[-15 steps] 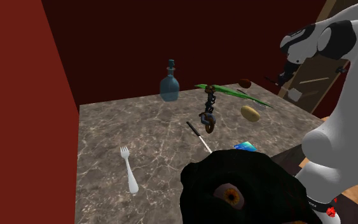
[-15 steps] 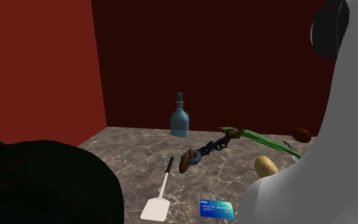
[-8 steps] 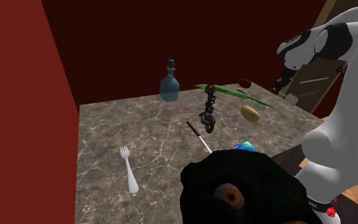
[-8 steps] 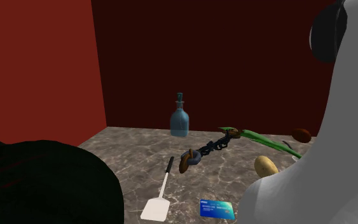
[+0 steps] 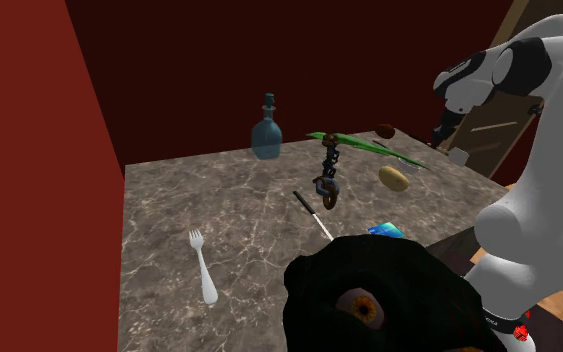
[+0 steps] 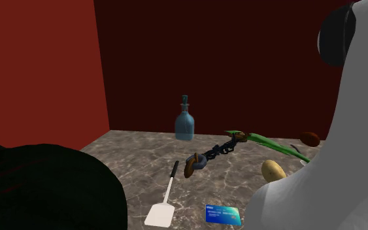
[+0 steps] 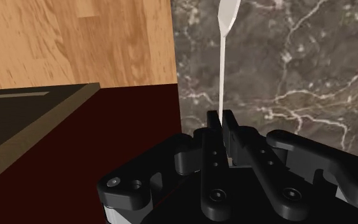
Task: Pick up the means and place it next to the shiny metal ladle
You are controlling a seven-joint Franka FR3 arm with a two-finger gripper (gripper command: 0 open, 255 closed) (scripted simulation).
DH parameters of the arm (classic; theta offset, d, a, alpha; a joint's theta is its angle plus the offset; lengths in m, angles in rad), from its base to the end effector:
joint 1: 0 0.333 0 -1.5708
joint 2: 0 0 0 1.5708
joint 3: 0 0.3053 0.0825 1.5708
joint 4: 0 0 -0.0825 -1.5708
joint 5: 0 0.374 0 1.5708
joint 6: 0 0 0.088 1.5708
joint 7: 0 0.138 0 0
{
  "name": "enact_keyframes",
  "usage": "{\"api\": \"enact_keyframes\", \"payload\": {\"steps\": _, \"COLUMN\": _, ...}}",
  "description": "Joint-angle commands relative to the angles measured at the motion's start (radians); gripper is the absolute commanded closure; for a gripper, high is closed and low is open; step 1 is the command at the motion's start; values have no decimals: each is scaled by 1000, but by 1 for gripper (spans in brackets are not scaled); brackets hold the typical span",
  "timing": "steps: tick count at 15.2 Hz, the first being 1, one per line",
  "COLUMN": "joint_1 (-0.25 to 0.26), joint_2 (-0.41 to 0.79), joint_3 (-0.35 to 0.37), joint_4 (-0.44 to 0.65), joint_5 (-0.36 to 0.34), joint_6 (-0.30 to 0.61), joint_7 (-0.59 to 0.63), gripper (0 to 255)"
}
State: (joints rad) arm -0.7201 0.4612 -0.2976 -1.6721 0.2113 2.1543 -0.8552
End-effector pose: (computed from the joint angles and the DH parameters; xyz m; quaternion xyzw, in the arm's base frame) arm 0.3742 -0.5465 0.3152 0.9921 -0.1212 0.0329 0.0038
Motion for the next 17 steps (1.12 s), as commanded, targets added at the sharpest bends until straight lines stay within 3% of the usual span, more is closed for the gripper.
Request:
{"api": "enact_keyframes", "payload": {"steps": 1, "joint_1": 0, "joint_2": 0, "joint_3": 0, "joint_4": 0, "joint_5": 0, "joint_6": 0, "joint_7": 0, "gripper": 255}}
{"api": "enact_keyframes", "payload": {"steps": 2, "joint_1": 0, "joint_2": 0, "joint_3": 0, "joint_4": 0, "joint_5": 0, "joint_6": 0, "joint_7": 0, "gripper": 255}}
{"api": "enact_keyframes", "payload": {"steps": 3, "joint_1": 0, "joint_2": 0, "joint_3": 0, "joint_4": 0, "joint_5": 0, "joint_6": 0, "joint_7": 0, "gripper": 0}}
{"api": "enact_keyframes", "payload": {"steps": 8, "joint_1": 0, "joint_2": 0, "joint_3": 0, "joint_4": 0, "joint_5": 0, "joint_6": 0, "joint_7": 0, "gripper": 0}}
{"api": "enact_keyframes", "payload": {"steps": 12, "joint_1": 3, "joint_2": -55, "joint_3": -12, "joint_4": 48, "joint_5": -23, "joint_6": -101, "joint_7": 14, "gripper": 0}}
{"api": "enact_keyframes", "payload": {"steps": 17, "joint_1": 3, "joint_2": -55, "joint_3": -12, "joint_4": 48, "joint_5": -23, "joint_6": -101, "joint_7": 14, "gripper": 0}}
